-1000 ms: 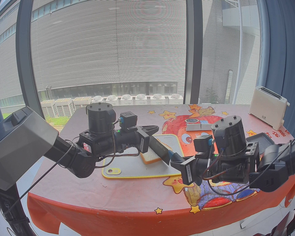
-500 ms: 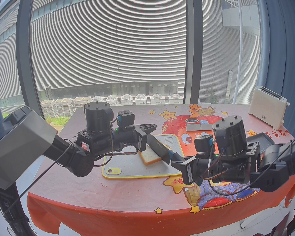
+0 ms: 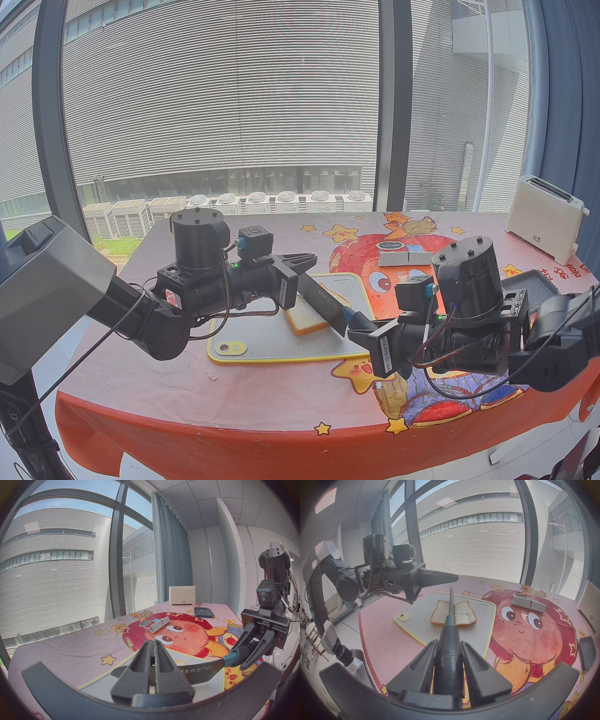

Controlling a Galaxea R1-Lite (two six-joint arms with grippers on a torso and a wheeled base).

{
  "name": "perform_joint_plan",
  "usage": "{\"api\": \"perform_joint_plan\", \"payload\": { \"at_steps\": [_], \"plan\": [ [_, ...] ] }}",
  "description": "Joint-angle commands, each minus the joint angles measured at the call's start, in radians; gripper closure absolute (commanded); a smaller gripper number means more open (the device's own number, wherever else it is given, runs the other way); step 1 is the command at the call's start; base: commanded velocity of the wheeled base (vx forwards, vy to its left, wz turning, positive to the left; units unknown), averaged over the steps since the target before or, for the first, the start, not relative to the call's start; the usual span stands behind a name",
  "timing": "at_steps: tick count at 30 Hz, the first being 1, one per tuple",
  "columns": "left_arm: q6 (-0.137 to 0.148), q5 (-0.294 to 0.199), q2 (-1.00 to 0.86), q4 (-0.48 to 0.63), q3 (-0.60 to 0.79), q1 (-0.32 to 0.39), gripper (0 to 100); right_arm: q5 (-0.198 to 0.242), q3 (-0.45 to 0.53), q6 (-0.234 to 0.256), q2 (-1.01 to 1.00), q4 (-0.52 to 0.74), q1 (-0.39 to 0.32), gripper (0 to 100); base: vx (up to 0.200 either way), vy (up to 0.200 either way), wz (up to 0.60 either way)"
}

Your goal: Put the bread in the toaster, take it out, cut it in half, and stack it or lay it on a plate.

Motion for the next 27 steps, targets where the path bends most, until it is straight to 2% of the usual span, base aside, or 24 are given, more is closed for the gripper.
{"api": "perform_joint_plan", "payload": {
  "at_steps": [1, 27],
  "plan": [
    [0.001, 0.001, -0.003, 0.000, 0.003, -0.001, 100, 0.000, 0.001, 0.000, 0.003, 0.000, 0.003, 100, 0.000, 0.000, 0.00],
    [0.003, 0.001, -0.001, 0.000, 0.004, 0.000, 100, 0.000, 0.001, 0.000, 0.001, 0.000, -0.003, 100, 0.000, 0.000, 0.00]
  ]
}}
